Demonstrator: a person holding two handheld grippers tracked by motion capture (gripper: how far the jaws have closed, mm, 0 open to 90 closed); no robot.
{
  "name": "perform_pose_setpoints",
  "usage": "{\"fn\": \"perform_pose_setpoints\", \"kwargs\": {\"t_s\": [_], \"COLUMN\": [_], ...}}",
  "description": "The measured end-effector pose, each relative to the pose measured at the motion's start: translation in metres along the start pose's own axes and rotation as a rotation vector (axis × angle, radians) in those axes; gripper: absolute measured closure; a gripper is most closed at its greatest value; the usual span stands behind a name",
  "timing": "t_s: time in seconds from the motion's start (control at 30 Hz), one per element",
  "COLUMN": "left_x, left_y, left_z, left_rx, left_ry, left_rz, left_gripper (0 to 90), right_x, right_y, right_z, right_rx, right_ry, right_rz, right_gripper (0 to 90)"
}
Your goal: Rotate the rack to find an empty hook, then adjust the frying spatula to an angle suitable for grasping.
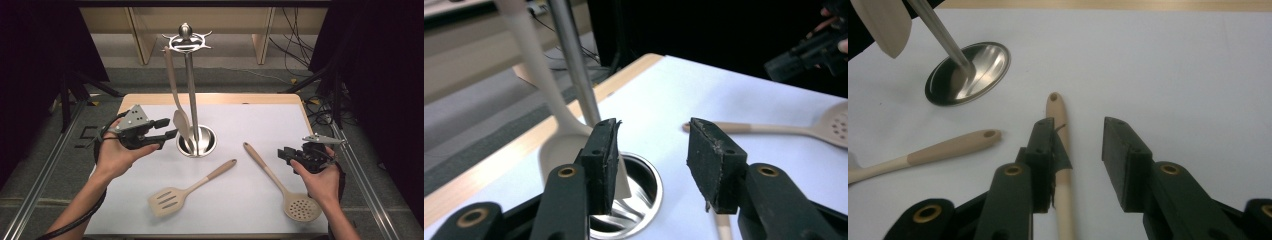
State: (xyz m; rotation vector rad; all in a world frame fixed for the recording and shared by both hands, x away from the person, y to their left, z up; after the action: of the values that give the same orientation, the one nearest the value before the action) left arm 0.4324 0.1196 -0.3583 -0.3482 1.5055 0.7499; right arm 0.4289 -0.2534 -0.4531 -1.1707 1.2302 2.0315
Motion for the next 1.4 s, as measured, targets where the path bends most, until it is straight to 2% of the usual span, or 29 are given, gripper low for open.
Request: {"fn": "perform_pose_setpoints", "kwargs": {"t_s": [0.03,0.07,0.13,0.17,0.2,0.23,0.3,0.37,0.5,0.57,0.6,0.63,0.67,0.73,0.77,0.83,0.87,0.9,0.93,0.97,1.0,1.1,1.13,1.17,1.2,1.23,1.27,1.3,1.4], "left_x": [0.003,0.003,0.007,0.01,0.01,0.013,0.018,0.027,0.046,0.054,0.058,0.061,0.065,0.072,0.075,0.083,0.087,0.094,0.099,0.103,0.106,0.12,0.12,0.124,0.129,0.129,0.132,0.132,0.14], "left_y": [-0.002,-0.002,-0.005,-0.008,-0.008,-0.009,-0.013,-0.016,-0.027,-0.031,-0.033,-0.036,-0.037,-0.039,-0.041,-0.044,-0.046,-0.047,-0.048,-0.049,-0.052,-0.058,-0.058,-0.061,-0.064,-0.064,-0.067,-0.067,-0.069], "left_z": [-0.001,-0.001,-0.002,-0.005,-0.005,-0.007,-0.011,-0.015,-0.027,-0.03,-0.033,-0.036,-0.036,-0.042,-0.045,-0.05,-0.053,-0.057,-0.059,-0.062,-0.064,-0.071,-0.071,-0.072,-0.076,-0.076,-0.079,-0.079,-0.079], "left_rx": [0.005,0.005,0.013,0.023,0.023,0.033,0.048,0.067,0.116,0.132,0.134,0.144,0.148,0.171,0.189,0.22,0.223,0.231,0.243,0.254,0.267,0.292,0.292,0.292,0.286,0.286,0.295,0.295,0.299], "left_ry": [0.0,0.0,-0.002,-0.007,-0.007,-0.006,-0.003,-0.018,-0.011,-0.04,-0.038,-0.029,-0.045,-0.047,-0.035,-0.041,-0.032,-0.03,-0.044,-0.046,-0.053,-0.066,-0.066,-0.081,-0.077,-0.077,-0.081,-0.081,-0.113], "left_rz": [0.008,0.008,0.025,0.041,0.041,0.062,0.098,0.167,0.306,0.373,0.402,0.42,0.458,0.5,0.52,0.554,0.568,0.604,0.638,0.657,0.667,0.757,0.757,0.788,0.813,0.813,0.839,0.839,0.894], "left_gripper": [53.3,52.9,52.4,51.7,51.6,51.6,52.5,55.8,61.5,62.6,63.3,63.7,64.0,64.7,64.7,65.9,65.9,66.1,66.3,66.3,66.6,67.2,67.2,67.2,67.3,67.4,67.5,67.6,67.6], "right_x": [0.001,0.001,0.0,-0.002,-0.002,-0.001,-0.003,-0.002,-0.001,-0.001,0.0,0.001,0.002,0.003,0.002,0.003,0.003,0.003,0.005,0.006,0.006,0.007,0.007,0.006,0.006,0.006,0.006,0.006,0.005], "right_y": [0.001,0.001,0.001,0.001,0.001,-0.001,-0.001,-0.003,-0.003,-0.002,-0.001,-0.001,-0.001,-0.001,-0.001,-0.002,-0.002,-0.002,-0.004,-0.003,-0.004,-0.005,-0.005,-0.004,-0.005,-0.004,-0.005,-0.005,-0.003], "right_z": [0.003,0.003,0.002,0.0,0.0,0.004,0.001,0.0,0.001,0.001,0.001,0.005,0.004,0.004,0.001,0.003,0.003,0.003,0.008,0.008,0.005,0.005,0.005,0.006,0.006,0.005,0.005,0.005,0.002], "right_rx": [0.005,0.005,0.009,0.008,0.008,-0.01,-0.003,-0.006,-0.014,-0.013,-0.009,-0.016,-0.009,-0.009,-0.002,-0.01,-0.01,0.0,-0.02,-0.017,-0.015,-0.017,-0.017,-0.022,-0.03,-0.021,-0.034,-0.034,-0.01], "right_ry": [-0.04,-0.04,-0.026,0.015,0.015,-0.028,0.012,0.018,0.011,0.014,0.017,-0.026,-0.021,-0.018,0.025,0.021,0.021,0.028,-0.018,-0.018,0.015,0.01,0.01,0.007,0.009,0.012,0.008,0.008,0.014], "right_rz": [0.009,0.009,0.007,-0.004,-0.004,-0.007,-0.008,-0.001,0.007,0.012,0.016,0.023,0.037,0.038,0.035,0.039,0.039,0.049,0.048,0.063,0.065,0.072,0.072,0.072,0.066,0.07,0.061,0.061,0.065], "right_gripper": [67.0,67.0,67.0,67.0,67.0,67.0,66.9,66.8,66.8,66.7,66.7,66.7,66.7,66.7,66.6,66.1,66.1,66.1,66.1,66.1,66.1,66.1,66.1,66.1,66.1,66.1,66.1,66.1,66.1]}}
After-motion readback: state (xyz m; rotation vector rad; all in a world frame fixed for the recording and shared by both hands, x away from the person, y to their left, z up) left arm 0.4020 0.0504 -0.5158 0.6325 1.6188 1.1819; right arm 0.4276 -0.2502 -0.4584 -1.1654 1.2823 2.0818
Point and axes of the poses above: each handheld gripper's, and its own axes: y roughly backward along the jaws, x roughly out of its underside, z roughly to its left, the point moved 8 cm from there along -y, roughly forward along the jaws, and after that the axes turned 9 degrees about -z, right-handed, at the moved point
